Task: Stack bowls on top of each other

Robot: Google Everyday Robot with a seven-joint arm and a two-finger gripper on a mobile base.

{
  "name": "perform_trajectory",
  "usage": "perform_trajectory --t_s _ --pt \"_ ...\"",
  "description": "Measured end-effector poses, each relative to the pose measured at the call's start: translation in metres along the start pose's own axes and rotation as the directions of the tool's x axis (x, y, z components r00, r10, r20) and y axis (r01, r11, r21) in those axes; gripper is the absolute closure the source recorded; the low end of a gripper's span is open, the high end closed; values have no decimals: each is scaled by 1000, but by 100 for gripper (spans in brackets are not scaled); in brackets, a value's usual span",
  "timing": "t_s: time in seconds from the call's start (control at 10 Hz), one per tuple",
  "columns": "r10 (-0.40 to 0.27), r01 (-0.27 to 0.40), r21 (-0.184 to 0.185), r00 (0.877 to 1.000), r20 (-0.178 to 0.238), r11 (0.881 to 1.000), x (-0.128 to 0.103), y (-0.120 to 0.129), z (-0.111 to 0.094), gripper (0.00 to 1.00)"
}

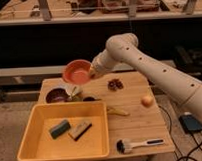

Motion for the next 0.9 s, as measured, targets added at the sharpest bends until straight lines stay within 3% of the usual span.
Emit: perform_trajectory --t_s 0.3,0.5,0.9 --pt "20 -22 43 999 32 999 9 -34 52 88" --pt "23 -26 54 998 60 998 9 -33 80 88" --pt "-28 22 52 993 116 998 -6 -46 112 88"
